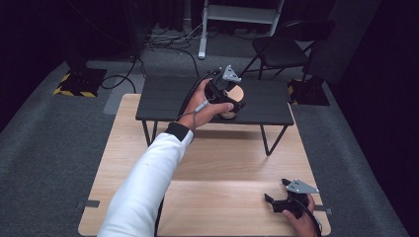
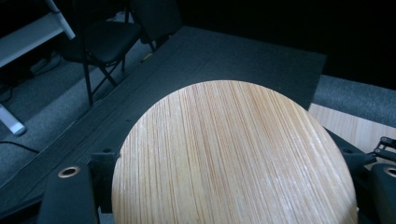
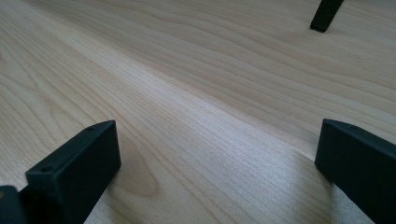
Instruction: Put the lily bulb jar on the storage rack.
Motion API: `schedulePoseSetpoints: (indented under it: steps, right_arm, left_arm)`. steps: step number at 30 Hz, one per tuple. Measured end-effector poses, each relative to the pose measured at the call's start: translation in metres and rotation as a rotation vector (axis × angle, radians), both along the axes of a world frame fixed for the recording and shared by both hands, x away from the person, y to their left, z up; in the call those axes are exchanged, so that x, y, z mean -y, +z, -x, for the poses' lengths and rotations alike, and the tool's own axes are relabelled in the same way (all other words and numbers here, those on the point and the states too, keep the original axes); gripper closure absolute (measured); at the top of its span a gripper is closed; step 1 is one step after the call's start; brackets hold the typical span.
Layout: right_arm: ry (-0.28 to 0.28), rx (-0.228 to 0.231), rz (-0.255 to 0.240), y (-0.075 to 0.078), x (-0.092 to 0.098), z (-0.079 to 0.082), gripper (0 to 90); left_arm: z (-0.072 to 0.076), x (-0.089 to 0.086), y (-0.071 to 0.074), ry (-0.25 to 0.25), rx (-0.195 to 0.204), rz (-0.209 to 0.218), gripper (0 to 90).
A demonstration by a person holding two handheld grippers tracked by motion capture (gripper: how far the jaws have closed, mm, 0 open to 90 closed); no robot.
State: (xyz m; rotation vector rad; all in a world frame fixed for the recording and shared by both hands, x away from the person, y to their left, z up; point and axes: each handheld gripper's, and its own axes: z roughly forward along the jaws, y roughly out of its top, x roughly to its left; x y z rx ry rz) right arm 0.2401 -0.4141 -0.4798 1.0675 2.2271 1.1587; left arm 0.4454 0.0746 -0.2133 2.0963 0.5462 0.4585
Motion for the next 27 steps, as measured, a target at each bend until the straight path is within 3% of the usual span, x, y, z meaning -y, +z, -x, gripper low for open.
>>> schedulePoseSetpoints:
  steps: [3,10,14,17,18,19,21,24,25,27]
  right_arm:
    - [0.001,0.001,0.001,0.000,0.000,0.000,0.0]
    - [0.005,0.002,0.002,0.000,0.001,0.000,0.0]
    - [0.007,0.001,0.001,0.000,0.001,0.000,0.0]
    - [0.009,0.001,0.001,0.000,0.001,0.000,0.0]
    - [0.009,0.001,0.001,0.000,0.001,0.000,0.0]
    - [0.022,0.001,0.001,0.000,0.002,-0.001,0.0]
    - [0.026,0.001,0.001,0.000,0.002,-0.001,0.0]
    - [0.031,0.001,0.000,0.000,0.003,-0.001,0.0]
    - [0.031,0.000,0.000,0.000,0.003,-0.001,0.0]
    - [0.031,0.001,0.000,0.000,0.003,-0.001,0.0]
  left_arm:
    - [-0.005,0.004,-0.004,0.011,-0.004,-0.001,24.2]
    - [-0.015,-0.001,-0.015,0.024,-0.028,0.054,24.2]
    - [-0.022,-0.006,-0.017,0.004,-0.060,0.069,24.1]
    - [-0.022,-0.005,-0.019,0.028,-0.067,0.059,7.6]
    - [-0.020,-0.007,-0.021,0.037,-0.063,0.073,7.6]
    - [-0.014,-0.009,-0.022,0.046,-0.028,0.084,3.9]
    - [-0.012,-0.016,-0.021,0.038,-0.016,0.113,3.9]
    - [-0.003,-0.021,-0.015,0.049,0.010,0.113,1.8]
    - [0.003,-0.022,-0.011,0.056,0.021,0.089,1.8]
    - [0.014,-0.030,-0.012,0.059,0.039,0.121,2.1]
